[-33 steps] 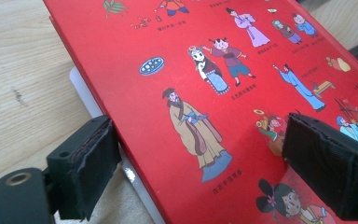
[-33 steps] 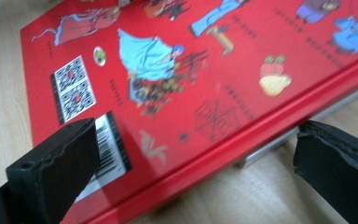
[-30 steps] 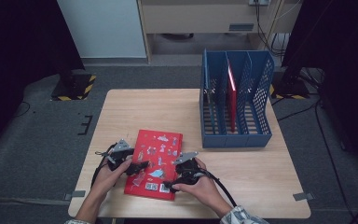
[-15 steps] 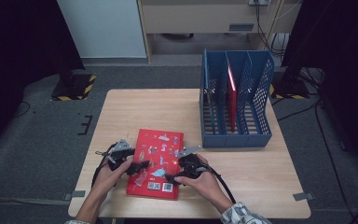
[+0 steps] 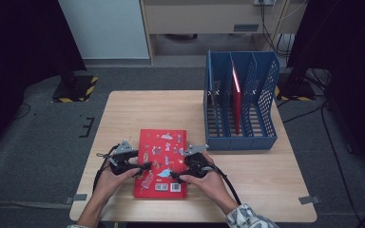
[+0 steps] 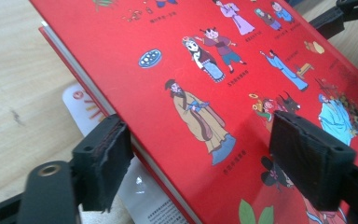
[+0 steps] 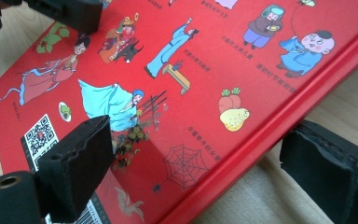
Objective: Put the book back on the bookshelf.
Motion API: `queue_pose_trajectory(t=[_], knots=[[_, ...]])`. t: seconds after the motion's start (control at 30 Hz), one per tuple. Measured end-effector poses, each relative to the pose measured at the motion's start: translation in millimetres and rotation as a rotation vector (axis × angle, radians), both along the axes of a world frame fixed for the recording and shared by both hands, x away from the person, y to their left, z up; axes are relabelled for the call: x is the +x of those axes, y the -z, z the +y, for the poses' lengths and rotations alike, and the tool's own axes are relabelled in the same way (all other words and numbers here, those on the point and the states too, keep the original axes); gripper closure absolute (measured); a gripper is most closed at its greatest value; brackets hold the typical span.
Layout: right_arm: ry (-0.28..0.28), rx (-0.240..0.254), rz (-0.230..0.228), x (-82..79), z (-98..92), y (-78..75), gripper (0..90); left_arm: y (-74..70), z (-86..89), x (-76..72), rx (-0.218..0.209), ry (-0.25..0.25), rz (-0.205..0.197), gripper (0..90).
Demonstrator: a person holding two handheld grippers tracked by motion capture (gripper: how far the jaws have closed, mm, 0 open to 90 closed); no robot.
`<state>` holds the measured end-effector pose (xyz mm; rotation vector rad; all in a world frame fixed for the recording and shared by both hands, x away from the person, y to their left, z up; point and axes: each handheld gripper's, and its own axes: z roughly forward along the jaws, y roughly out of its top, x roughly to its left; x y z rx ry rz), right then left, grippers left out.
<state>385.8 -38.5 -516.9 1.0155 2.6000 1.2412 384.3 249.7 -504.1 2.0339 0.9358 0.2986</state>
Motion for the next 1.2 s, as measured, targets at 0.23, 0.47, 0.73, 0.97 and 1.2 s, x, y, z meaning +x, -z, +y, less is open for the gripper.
queue_pose_trajectory(t=[0.23, 0.47, 0.73, 0.97, 1.2], knots=[[0.003, -0.001, -0.009, 0.7, -3.6, -6.2, 16.0, -5.6, 1.1, -3.5, -0.004, -0.003, -0.038, 28.9], [-0.009, 0.008, -0.040, 0.1, -4.0, -14.1, 20.2, -7.8, 3.8, -6.2, -0.008, -0.001, -0.046, 30.7], [-0.024, 0.023, -0.062, 1.2, -5.3, -29.6, 23.8, -18.7, 4.4, -11.8, -0.023, -0.006, -0.089, 32.9], [-0.033, -0.027, -0.076, 5.1, 0.3, -37.6, 23.4, -24.1, 6.6, -12.6, -0.038, -0.012, -0.086, 35.9], [-0.044, -0.031, -0.081, 10.0, 5.8, -44.3, 22.5, -32.4, 6.3, -11.5, -0.160, 0.045, -0.062, 39.7]])
